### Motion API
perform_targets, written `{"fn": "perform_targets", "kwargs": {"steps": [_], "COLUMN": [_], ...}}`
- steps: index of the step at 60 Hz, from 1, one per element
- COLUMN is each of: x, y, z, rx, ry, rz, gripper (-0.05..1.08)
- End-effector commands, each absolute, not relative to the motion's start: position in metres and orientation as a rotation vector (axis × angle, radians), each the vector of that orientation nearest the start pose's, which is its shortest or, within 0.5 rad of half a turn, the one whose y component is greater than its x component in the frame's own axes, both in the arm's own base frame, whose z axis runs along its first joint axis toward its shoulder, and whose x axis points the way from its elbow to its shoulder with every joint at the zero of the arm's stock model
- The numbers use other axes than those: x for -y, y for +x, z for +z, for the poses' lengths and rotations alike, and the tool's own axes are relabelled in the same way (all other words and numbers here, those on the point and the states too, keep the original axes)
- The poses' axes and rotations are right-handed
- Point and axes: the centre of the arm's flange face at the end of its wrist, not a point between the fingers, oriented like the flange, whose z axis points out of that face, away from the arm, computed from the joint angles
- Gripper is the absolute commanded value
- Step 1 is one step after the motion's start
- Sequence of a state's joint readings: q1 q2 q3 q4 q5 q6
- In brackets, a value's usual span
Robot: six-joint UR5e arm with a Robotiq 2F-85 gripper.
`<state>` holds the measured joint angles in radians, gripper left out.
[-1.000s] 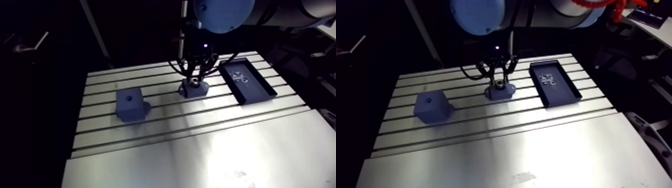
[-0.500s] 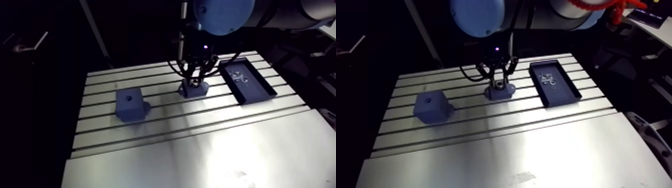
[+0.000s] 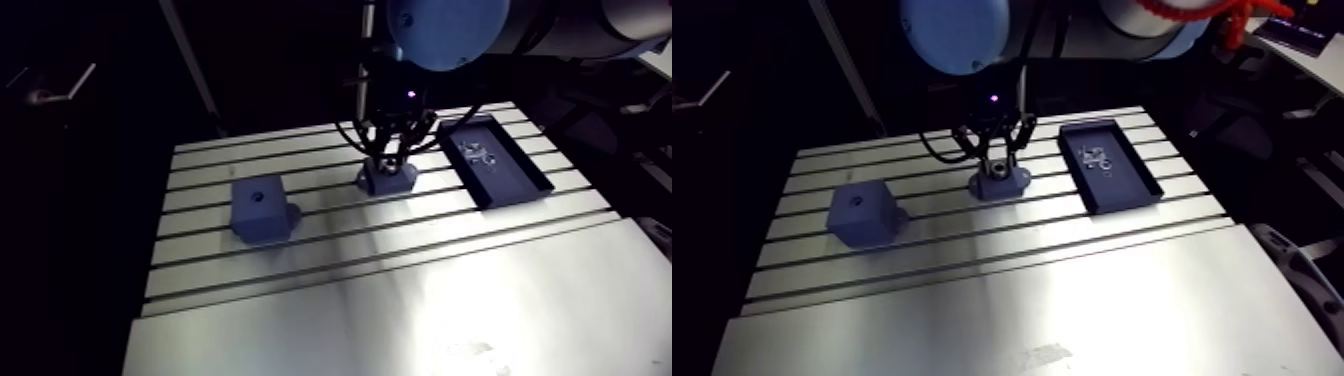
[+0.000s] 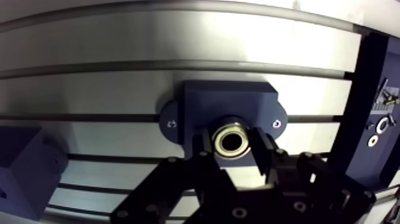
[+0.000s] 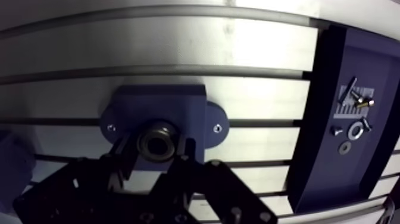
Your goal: Pick up the bearing and press it into the housing until flush.
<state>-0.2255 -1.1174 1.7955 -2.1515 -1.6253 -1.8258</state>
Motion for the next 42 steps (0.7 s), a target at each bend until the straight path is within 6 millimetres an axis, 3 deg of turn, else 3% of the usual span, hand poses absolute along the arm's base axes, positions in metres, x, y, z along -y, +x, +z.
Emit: {"fn": "perform_targets", "kwargs": {"steps": [1, 42], "x": [-0.0053, -0.0072], "y": [-0.5950, -0.5945], "z": [0.1897, 0.1865], "rx": [-3.033, -3.027], "ry": [-0.049, -0.053], "rz": [0.045, 0.044], "gripper": [0.57, 0.57]}}
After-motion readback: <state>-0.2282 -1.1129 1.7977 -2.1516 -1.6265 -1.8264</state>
